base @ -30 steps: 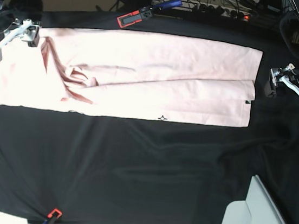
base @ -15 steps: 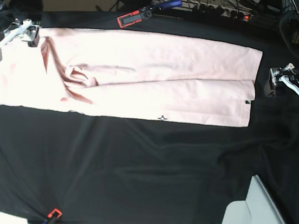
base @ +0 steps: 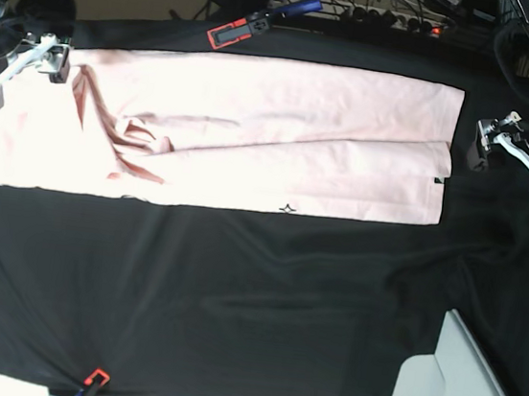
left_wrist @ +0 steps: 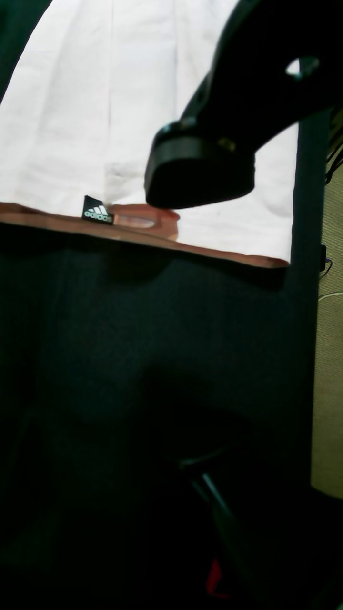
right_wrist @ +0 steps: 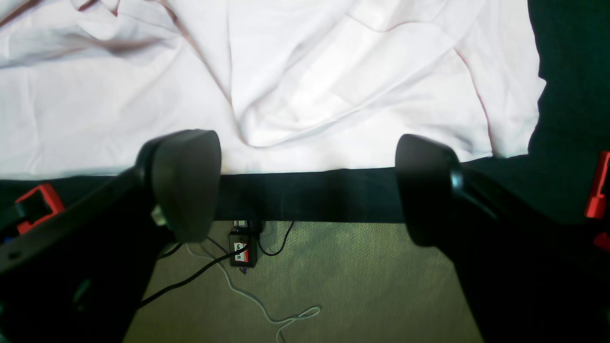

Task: Fold the T-shirt properly

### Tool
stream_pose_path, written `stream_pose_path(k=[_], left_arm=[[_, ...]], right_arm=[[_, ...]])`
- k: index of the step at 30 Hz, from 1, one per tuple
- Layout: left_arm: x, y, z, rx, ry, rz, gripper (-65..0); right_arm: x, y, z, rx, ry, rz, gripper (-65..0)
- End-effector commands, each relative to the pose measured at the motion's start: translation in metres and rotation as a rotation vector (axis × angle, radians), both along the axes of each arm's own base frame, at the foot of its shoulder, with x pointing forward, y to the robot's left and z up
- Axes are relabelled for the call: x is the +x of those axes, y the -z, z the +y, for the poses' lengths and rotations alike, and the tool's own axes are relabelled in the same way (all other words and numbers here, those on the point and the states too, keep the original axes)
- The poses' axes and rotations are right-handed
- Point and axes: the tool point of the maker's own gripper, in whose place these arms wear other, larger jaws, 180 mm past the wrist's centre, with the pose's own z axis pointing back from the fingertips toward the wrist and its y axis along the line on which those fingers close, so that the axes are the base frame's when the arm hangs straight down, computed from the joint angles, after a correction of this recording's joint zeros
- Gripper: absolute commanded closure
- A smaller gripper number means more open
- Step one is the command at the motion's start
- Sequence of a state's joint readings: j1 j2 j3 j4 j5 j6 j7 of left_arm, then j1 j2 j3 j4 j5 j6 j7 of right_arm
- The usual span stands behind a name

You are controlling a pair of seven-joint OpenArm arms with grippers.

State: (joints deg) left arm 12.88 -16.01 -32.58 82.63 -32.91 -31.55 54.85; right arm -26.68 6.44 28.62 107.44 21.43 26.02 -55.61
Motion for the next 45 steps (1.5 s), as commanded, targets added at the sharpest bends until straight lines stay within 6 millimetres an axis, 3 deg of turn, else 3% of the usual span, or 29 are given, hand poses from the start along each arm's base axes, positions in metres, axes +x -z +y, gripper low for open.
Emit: stream_pose_path(k=[1,27,37,45], left_arm=[[0.006,-0.011,0.007,0.020,0.002,-0.034,-63.2],[0.009,-0.008,-0.002,-0.008,-0.002,-0.046,-62.8],[0.017,-0.012,-0.027,-0.042,0.005,-0.091,-63.3],[0.016,-0.012,-0.026,-0.039,0.005,-0.094,-63.0]], right_arm=[[0.007,-0.009,-0.003,-0.010,-0.005,-0.036,-54.1],[0.011,-0.010,-0.001,-0.007,-0.005,-0.047,-54.3],[0.010,-0.007,0.006,0.016,0.007,-0.047,-54.4],[0.007,-0.006,0.005,0.015,0.010,-0.041,-54.4]])
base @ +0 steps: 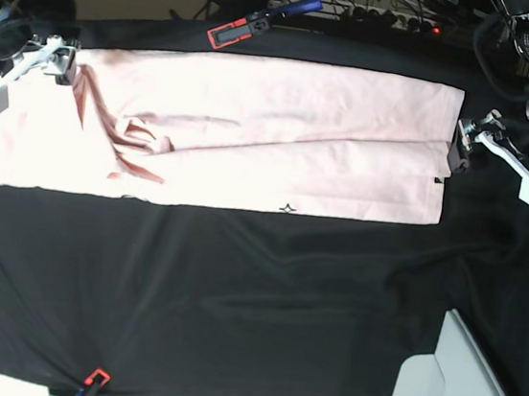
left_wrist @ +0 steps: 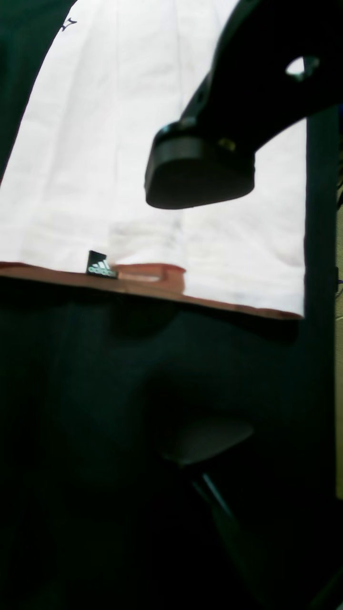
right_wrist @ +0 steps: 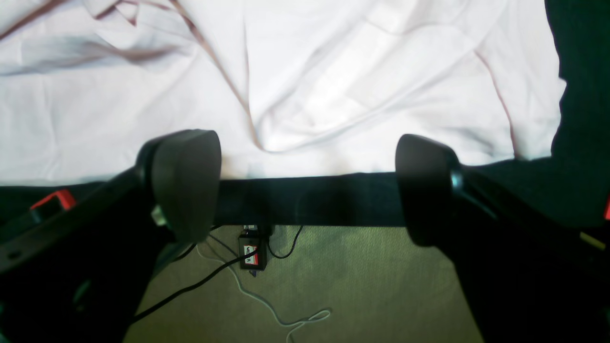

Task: Fold the T-shirt properly
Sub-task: 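Lower both grippers onto the strip end corners and pinch them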

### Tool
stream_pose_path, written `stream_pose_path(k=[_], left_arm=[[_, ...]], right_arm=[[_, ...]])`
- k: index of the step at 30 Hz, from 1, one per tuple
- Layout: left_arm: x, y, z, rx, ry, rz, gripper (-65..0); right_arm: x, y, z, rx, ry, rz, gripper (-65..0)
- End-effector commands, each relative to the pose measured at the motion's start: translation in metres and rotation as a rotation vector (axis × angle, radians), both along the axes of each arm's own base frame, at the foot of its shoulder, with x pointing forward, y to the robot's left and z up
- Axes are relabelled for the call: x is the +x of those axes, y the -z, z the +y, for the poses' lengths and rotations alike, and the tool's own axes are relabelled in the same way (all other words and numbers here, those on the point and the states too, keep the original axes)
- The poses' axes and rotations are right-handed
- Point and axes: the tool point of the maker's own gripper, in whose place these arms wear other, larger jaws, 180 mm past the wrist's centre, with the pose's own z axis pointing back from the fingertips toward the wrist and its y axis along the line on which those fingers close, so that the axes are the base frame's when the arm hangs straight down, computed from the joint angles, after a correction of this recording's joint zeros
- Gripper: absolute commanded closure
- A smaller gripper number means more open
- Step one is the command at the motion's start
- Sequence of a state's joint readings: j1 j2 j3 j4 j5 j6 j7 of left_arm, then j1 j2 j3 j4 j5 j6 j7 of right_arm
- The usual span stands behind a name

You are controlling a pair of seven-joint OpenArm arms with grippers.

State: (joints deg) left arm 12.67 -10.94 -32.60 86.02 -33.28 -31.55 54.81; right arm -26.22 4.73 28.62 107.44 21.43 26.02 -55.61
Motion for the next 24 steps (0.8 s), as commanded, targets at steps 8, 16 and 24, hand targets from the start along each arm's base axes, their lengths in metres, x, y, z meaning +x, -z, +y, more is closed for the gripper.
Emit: stream_pose_path(k=[8,16,24], left_arm=[[0.005,-0.009,0.006,0.020,0.005,-0.030,-63.0],[0.006,-0.010,0.006,0.020,0.005,-0.031,-62.8],[0.010,-0.012,0.005,0.017,0.005,-0.044,-62.8]], right_arm=[[0.005,-0.005,0.005,0.014,0.007,-0.033,-54.4],[0.003,-0.002,0.015,0.043,0.021,-0.031,-54.3],[-0.004,0.004,0.018,0.053,0.020,0.055,-54.1]])
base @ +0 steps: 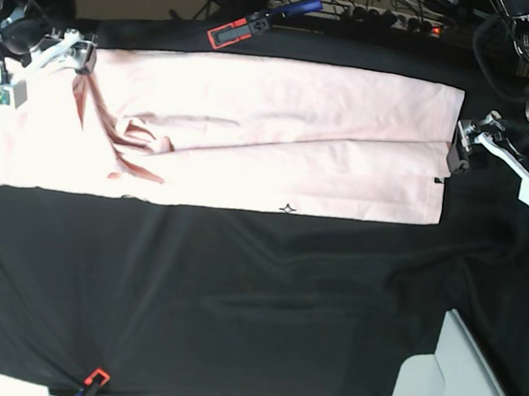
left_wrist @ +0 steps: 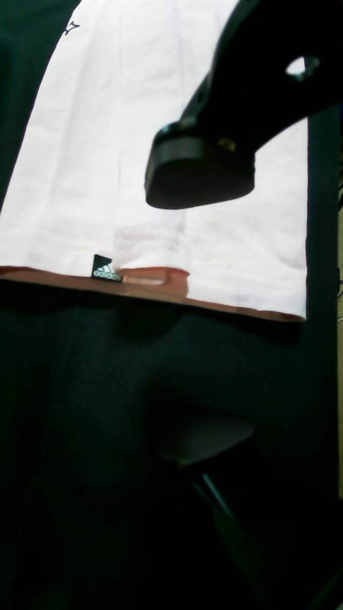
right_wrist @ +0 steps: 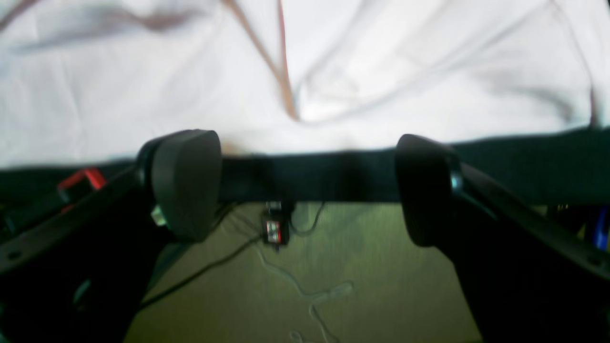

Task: Fold the T-shirt properly
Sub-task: 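Lower both grippers onto the strip end corners and pinch them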

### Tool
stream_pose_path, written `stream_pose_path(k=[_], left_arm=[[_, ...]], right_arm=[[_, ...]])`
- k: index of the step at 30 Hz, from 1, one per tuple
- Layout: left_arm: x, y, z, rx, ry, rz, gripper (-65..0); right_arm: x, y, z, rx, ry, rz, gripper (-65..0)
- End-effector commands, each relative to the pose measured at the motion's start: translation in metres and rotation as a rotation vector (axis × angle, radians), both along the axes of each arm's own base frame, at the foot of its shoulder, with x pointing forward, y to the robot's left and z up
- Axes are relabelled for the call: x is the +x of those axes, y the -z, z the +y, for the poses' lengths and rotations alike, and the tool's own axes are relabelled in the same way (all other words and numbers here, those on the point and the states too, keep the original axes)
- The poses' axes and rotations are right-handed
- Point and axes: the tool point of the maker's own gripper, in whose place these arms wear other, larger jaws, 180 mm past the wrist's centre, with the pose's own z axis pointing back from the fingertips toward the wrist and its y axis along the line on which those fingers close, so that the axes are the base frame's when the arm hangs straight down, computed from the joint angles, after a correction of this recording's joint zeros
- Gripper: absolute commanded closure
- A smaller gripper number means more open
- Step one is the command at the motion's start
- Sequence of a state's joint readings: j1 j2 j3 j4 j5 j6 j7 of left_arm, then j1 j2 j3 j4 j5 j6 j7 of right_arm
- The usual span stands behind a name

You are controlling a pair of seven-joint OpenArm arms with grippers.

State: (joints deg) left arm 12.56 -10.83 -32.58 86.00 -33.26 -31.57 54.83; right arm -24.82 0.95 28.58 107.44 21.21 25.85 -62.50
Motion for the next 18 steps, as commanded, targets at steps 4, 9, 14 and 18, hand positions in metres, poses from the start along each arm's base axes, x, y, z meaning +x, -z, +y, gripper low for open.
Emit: stream_pose_path(k=[4,9,14,18], left_arm=[[0.009,-0.012,0.006,0.017,0.004,-0.043,-62.8],[0.018,-0.017,0.006,0.016,0.004,-0.061,-62.8],[0.019,-0.017,0.006,0.014,0.003,-0.063,-62.8],[0.016,-0.010,0.001,-0.005,-0.004,-0.051,-62.8]], right_arm=[[0.009,-0.008,-0.003,-0.007,-0.001,-0.037,-54.1],[0.012,-0.010,-0.003,-0.008,0.000,-0.047,-54.1],[0.016,-0.016,-0.004,-0.019,-0.003,-0.070,-54.1],[0.022,-0.028,0.000,-0.027,-0.007,-0.108,-54.1]])
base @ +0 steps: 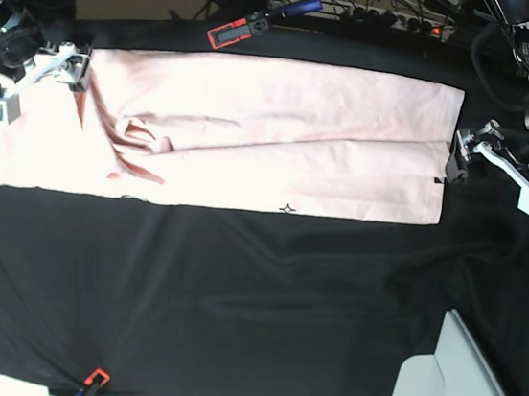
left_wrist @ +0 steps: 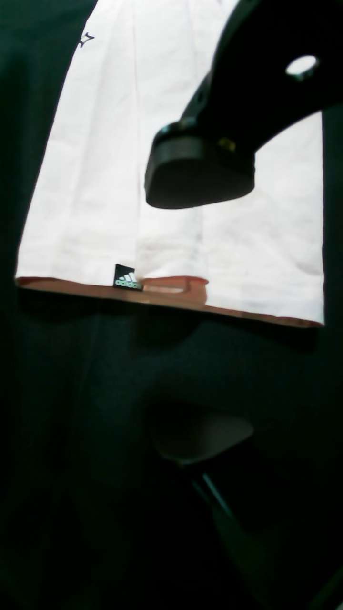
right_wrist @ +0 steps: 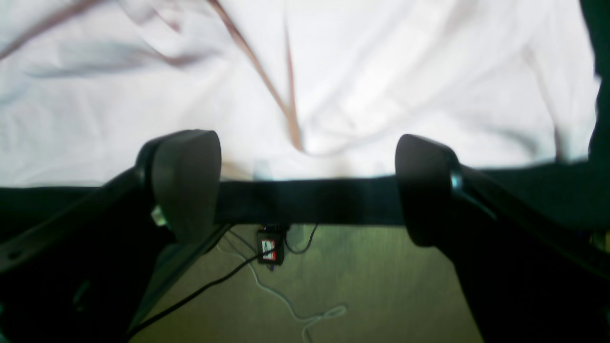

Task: Fold the T-shirt properly
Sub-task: 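Lower both grippers onto the strip end corners and pinch them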

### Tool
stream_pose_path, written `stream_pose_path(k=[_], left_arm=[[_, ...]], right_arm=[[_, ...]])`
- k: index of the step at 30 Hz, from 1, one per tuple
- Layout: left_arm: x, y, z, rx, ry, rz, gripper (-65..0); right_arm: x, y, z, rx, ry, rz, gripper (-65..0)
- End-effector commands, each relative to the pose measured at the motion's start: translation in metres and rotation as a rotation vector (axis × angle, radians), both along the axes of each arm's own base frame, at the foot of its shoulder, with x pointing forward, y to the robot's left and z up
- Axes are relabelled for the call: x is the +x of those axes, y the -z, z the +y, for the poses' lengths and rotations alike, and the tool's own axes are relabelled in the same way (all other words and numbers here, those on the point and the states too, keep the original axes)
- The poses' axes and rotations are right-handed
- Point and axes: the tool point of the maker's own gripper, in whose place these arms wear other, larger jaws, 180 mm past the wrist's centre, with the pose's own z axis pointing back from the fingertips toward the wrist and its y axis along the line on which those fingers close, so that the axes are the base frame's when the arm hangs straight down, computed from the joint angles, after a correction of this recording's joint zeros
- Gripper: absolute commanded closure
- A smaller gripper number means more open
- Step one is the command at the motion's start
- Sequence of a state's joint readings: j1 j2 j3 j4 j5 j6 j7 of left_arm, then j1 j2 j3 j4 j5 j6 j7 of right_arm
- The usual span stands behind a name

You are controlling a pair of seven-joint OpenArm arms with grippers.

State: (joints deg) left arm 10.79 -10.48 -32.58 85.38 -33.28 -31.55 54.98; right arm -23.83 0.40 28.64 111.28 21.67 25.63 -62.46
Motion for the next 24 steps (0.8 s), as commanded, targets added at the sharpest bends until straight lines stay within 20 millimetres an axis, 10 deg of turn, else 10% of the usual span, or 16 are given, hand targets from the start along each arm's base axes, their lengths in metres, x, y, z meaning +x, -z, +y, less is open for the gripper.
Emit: stream_pose_path(k=[1,24], left_arm=[[0.0046,-0.0052,0.0031,0.001,-0.004,-0.025,-62.8],[0.0053,0.0025,0.0004,-0.023,-0.015,-0.013,-62.8]], right_arm=[[0.0041,-0.0065,-0.0026,-0.011,-0.001,-0.028,-54.1],[0.0079,-0.0066,0.0041,0.009,0.005,-0.039,-54.1]])
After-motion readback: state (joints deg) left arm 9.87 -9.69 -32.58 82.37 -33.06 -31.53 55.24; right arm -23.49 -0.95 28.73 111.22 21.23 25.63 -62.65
